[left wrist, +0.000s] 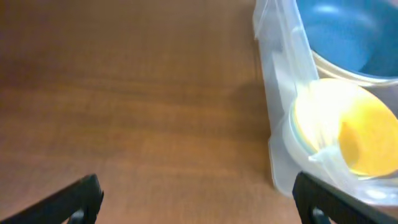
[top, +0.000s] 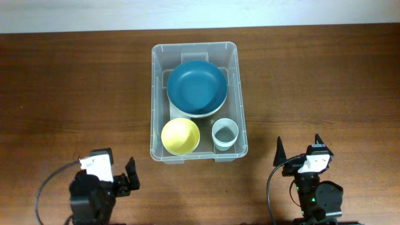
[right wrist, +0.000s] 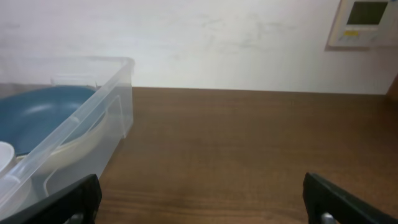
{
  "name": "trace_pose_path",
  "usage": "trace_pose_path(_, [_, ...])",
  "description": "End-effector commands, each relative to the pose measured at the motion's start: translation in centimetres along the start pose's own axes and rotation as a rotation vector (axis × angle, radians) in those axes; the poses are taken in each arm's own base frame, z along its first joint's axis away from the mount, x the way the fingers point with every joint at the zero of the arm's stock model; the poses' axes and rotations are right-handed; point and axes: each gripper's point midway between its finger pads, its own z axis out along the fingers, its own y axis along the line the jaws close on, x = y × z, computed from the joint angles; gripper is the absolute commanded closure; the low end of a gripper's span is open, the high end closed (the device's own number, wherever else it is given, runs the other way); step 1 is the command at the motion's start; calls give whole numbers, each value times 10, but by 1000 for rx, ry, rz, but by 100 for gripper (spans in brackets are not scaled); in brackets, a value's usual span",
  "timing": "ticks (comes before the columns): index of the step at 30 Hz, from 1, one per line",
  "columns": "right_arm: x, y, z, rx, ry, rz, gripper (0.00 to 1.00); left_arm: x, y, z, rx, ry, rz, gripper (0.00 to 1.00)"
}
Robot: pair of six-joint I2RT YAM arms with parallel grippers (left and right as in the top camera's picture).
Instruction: Pack container
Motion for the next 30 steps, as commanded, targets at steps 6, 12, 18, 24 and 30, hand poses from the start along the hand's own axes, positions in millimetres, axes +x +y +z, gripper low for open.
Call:
trace_pose_path(6, [3,3,0,-14,2,-7,1,-27,2,15,7,-373,20,0])
trace_pose_path(12, [3,3,0,-14,2,-7,1,-56,-6,12,28,-620,127,0])
trace_pose_path(18, [3,3,0,-14,2,-7,1,-33,-16,28,63,-541,252,1])
trace_pose_path(24, [3,3,0,-14,2,-7,1,-29,-17,31,72,-521,249,0])
trace_pose_path(30, [3,3,0,-14,2,-7,1,-29,-17,31,72,-521,249,0])
